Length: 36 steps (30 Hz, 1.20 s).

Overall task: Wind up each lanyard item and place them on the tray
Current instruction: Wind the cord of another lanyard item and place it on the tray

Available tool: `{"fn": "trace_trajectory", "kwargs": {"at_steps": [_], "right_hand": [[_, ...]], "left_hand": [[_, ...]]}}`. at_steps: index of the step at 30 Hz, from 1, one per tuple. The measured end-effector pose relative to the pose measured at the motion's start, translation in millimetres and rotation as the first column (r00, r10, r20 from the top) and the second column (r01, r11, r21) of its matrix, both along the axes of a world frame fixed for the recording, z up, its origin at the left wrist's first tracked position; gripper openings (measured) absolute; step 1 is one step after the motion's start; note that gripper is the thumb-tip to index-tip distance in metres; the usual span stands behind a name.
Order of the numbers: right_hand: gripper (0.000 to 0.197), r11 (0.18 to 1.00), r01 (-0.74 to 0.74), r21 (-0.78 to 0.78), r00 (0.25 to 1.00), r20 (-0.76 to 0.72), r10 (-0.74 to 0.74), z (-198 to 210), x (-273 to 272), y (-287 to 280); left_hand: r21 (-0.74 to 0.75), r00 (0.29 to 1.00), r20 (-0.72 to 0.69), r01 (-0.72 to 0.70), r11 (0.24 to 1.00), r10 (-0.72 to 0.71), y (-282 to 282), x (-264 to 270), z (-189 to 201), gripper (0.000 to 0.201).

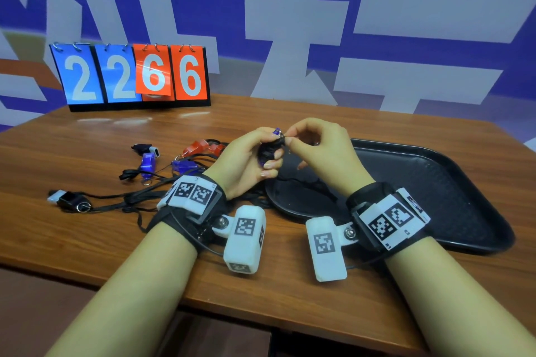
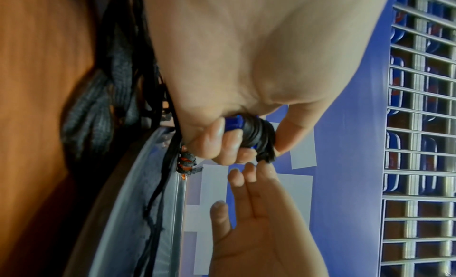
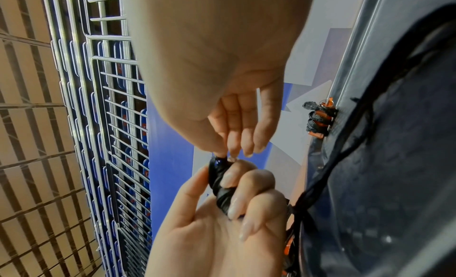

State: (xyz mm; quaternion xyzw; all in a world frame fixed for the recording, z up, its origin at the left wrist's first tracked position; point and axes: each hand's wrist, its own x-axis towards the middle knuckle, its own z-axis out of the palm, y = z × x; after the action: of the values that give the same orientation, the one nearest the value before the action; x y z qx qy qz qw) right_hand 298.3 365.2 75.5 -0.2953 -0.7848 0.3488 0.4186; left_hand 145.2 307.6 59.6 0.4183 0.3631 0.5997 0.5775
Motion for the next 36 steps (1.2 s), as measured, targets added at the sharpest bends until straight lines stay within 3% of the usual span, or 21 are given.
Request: {"fn": "trace_trajectory", "kwargs": {"at_steps": [2,7,14,20,23,29,36], "right_hand": [[0.006,0.998,0.005,-0.061,1.0,-0.027,-0.007,-1,-2,0],[0.01,0.971,-0.028,-0.238,0.995,-0.1,0.005,-1,-8,-3],[0.009,0.997,0.001,-0.072,0.988,-0.155,-0.013,-4,-4,-5],[0.017,0.976,-0.107,-0.192,0.967,-0.249,0.057,-3,-6,-5],[0.032,0.949,-0.164,-0.27,0.952,-0.297,0.079,-5,-8,-1],[0.026,0.956,-0.196,-0.219,0.955,-0.265,0.135,-4,-3,1],[0.026,0.974,-0.103,-0.202,0.95,-0.311,0.035,-6,1,10]], "left_hand": [[0.028,0.998,-0.018,-0.056,0.998,0.056,0,2,0,0.001],[0.079,0.991,-0.076,-0.099,0.992,0.105,-1,6,2,0.01],[-0.01,0.994,-0.077,-0.085,0.996,0.084,0,8,1,0.004],[-0.007,0.993,-0.084,-0.086,0.996,0.085,1,9,1,0.004],[-0.006,0.993,-0.079,-0.09,0.996,0.089,2,8,-1,0.006],[0.007,0.992,-0.061,-0.106,0.994,0.107,2,7,-2,0.003],[0.097,0.996,-0.01,-0.091,0.991,0.093,4,1,-2,0.03]]}}
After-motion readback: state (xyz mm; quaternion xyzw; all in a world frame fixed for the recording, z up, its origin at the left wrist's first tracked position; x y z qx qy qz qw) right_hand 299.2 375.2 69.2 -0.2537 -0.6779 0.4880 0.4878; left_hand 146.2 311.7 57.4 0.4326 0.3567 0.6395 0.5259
